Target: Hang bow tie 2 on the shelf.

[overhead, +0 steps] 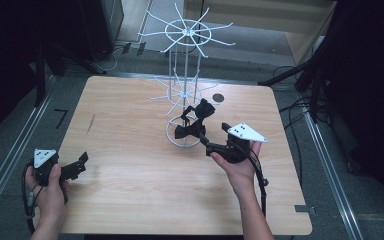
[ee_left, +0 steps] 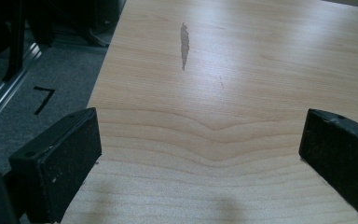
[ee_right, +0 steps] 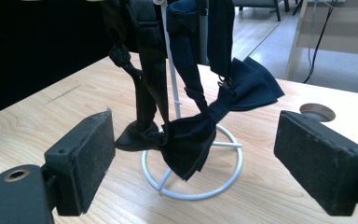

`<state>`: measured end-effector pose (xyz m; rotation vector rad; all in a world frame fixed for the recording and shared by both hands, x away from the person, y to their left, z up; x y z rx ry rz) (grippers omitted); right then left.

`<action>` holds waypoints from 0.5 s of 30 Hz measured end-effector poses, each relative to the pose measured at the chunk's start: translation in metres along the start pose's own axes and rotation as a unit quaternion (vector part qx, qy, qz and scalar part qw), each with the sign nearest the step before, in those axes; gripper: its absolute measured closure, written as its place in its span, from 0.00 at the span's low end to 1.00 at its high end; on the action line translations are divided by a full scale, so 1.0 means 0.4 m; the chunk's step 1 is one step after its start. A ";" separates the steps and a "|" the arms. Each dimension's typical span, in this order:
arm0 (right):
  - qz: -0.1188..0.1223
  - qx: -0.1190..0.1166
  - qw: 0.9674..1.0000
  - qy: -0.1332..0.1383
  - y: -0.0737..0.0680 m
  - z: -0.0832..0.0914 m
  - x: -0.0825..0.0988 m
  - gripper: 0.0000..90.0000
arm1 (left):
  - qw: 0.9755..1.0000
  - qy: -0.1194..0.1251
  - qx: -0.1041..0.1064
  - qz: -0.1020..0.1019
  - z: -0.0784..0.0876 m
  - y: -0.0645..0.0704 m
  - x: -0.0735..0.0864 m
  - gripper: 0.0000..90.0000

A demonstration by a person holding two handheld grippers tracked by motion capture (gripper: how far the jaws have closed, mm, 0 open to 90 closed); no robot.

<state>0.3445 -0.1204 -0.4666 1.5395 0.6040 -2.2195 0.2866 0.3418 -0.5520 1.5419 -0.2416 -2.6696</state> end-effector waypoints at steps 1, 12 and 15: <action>0.001 0.001 1.000 0.001 0.003 0.003 0.003 0.15 | 1.000 0.000 0.000 0.000 0.000 0.000 0.000 0.00; -0.004 0.016 1.000 -0.009 0.037 0.029 0.050 0.14 | 1.000 -0.001 0.001 0.001 -0.001 0.003 0.001 0.00; -0.002 0.018 1.000 -0.009 0.046 0.036 0.062 0.14 | 1.000 0.000 0.001 0.002 -0.001 0.003 0.000 0.00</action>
Point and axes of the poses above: each handheld gripper's, and its own axes: z roughly backward along the jaws, x roughly out of its underside, y roughly to its right, the point moved 6 cm from there along -z, roughly forward along the jaws, and after that the axes turned 3 degrees about x, right-handed, at the moved point
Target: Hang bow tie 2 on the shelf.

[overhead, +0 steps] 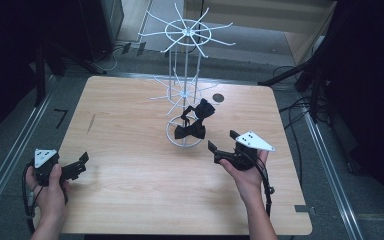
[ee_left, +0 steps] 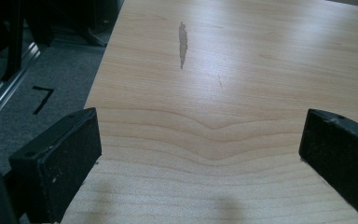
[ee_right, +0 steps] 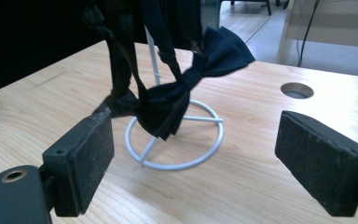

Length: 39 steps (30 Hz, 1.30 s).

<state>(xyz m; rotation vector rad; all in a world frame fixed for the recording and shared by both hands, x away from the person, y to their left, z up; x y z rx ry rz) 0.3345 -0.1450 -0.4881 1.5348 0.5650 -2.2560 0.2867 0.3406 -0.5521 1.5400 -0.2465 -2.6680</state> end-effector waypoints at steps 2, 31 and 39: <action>0.000 0.003 1.000 -0.002 0.007 0.004 0.009 0.13 | 1.000 0.000 0.000 0.000 0.000 0.000 0.000 0.00; -0.013 0.056 0.998 -0.030 0.126 0.077 0.114 0.14 | 1.000 0.000 0.000 -0.003 0.000 0.001 0.001 0.00; -0.018 0.065 0.997 -0.032 0.154 0.103 0.132 0.13 | 1.000 0.001 0.000 -0.003 0.000 0.002 0.001 0.00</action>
Point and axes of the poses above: each handheld gripper's, and its own axes: z roughly backward along the jaws, x roughly out of its underside, y roughly to its right, the point moved 6 cm from there along -z, roughly forward along the jaws, and after that the axes turned 3 degrees about x, right-handed, at the moved point
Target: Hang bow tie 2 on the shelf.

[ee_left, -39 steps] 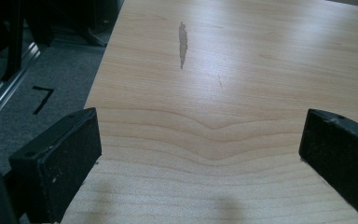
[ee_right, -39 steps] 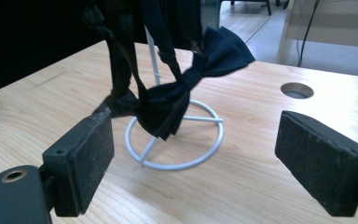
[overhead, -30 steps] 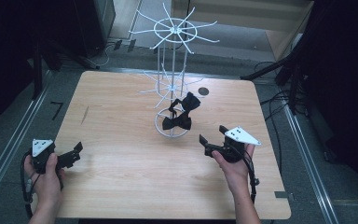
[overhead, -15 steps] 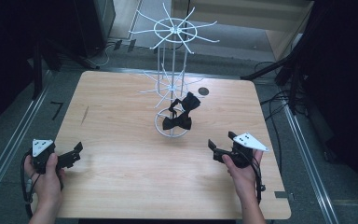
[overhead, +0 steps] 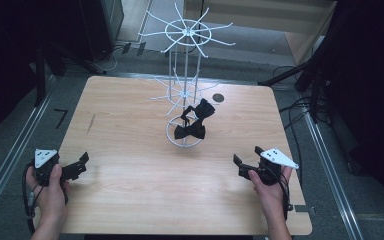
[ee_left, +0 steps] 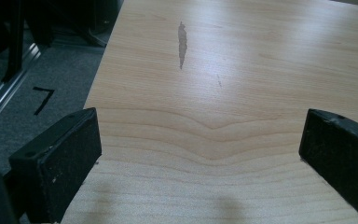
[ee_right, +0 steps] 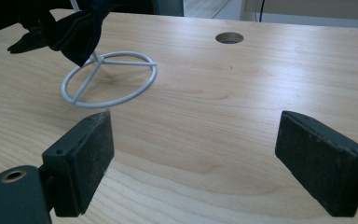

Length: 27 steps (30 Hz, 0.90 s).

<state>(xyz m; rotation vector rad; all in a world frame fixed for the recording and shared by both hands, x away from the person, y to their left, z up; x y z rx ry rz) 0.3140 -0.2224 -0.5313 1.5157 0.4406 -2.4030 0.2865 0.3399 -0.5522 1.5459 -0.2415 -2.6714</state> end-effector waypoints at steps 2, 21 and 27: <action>0.000 0.004 1.000 -0.002 0.009 0.005 0.007 0.13 | 1.000 0.000 -0.001 0.000 0.000 0.000 0.000 0.00; -0.017 0.032 0.999 -0.012 0.094 0.062 0.070 0.13 | 1.000 -0.002 0.001 0.000 0.001 0.001 0.001 0.00; -0.030 0.040 0.999 -0.009 0.125 0.084 0.084 0.13 | 1.000 -0.002 0.001 0.000 0.000 0.001 0.001 0.00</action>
Point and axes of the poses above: each handheld gripper's, and its own axes: z roughly backward along the jaws, x roughly out of its underside, y roughly to its right, the point moved 6 cm from there along -z, roughly forward along the jaws, and after that the axes turned 3 degrees about x, right-handed, at the moved point
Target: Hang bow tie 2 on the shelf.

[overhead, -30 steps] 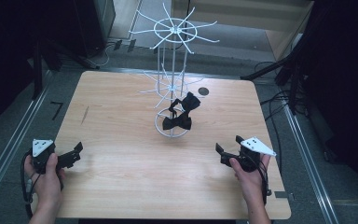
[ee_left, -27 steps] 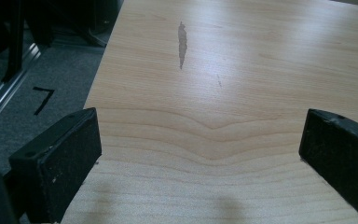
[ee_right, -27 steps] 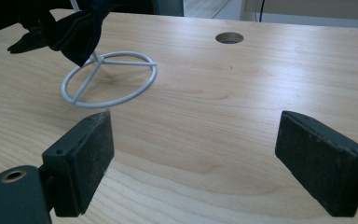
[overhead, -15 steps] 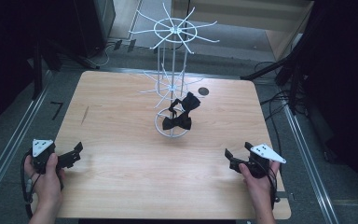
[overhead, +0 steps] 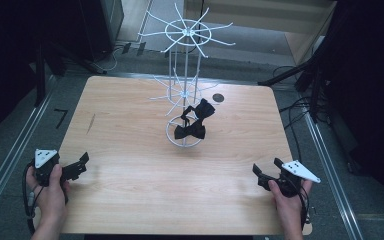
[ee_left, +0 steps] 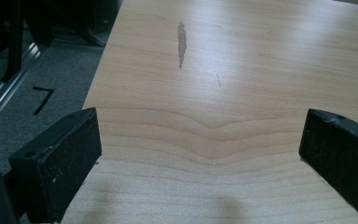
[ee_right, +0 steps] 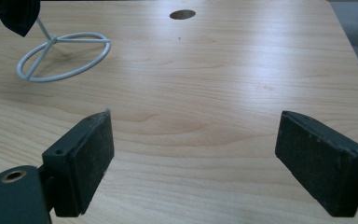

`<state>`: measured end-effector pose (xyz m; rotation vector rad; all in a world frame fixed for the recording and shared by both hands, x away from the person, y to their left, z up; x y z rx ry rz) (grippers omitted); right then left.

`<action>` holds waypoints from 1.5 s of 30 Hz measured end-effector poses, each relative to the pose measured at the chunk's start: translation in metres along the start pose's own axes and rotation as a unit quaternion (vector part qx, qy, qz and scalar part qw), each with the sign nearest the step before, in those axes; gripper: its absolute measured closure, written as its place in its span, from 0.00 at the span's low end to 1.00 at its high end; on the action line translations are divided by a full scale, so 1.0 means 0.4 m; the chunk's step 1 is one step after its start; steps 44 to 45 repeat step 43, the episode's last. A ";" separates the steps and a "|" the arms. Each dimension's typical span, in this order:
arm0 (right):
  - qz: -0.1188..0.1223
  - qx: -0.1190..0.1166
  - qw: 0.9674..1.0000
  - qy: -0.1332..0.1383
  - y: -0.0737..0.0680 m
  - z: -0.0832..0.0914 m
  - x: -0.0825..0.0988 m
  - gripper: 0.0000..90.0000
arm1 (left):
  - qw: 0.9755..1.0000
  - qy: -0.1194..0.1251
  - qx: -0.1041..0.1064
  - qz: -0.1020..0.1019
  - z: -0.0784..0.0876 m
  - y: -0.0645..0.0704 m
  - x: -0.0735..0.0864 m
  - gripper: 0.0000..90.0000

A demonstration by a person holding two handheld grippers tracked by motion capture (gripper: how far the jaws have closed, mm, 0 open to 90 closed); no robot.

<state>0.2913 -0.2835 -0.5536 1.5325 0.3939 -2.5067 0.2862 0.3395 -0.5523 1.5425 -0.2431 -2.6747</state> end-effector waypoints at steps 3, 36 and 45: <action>0.000 0.008 1.000 -0.003 0.019 0.009 0.010 0.13 | 1.000 -0.001 0.000 0.000 0.001 0.000 0.000 0.00; -0.040 0.048 0.998 0.000 0.169 0.126 0.085 0.15 | 1.000 -0.003 -0.002 -0.001 0.000 0.002 0.001 0.00; -0.046 0.046 0.998 0.008 0.167 0.134 0.083 0.15 | 1.000 -0.005 -0.002 0.002 -0.001 0.002 0.001 0.00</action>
Point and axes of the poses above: each handheld gripper's, and its own axes: z roughly backward along the jaws, x roughly out of its underside, y roughly to its right, the point moved 6 cm from there along -z, roughly forward along the jaws, and after that the axes turned 3 degrees about x, right-handed, at the moved point
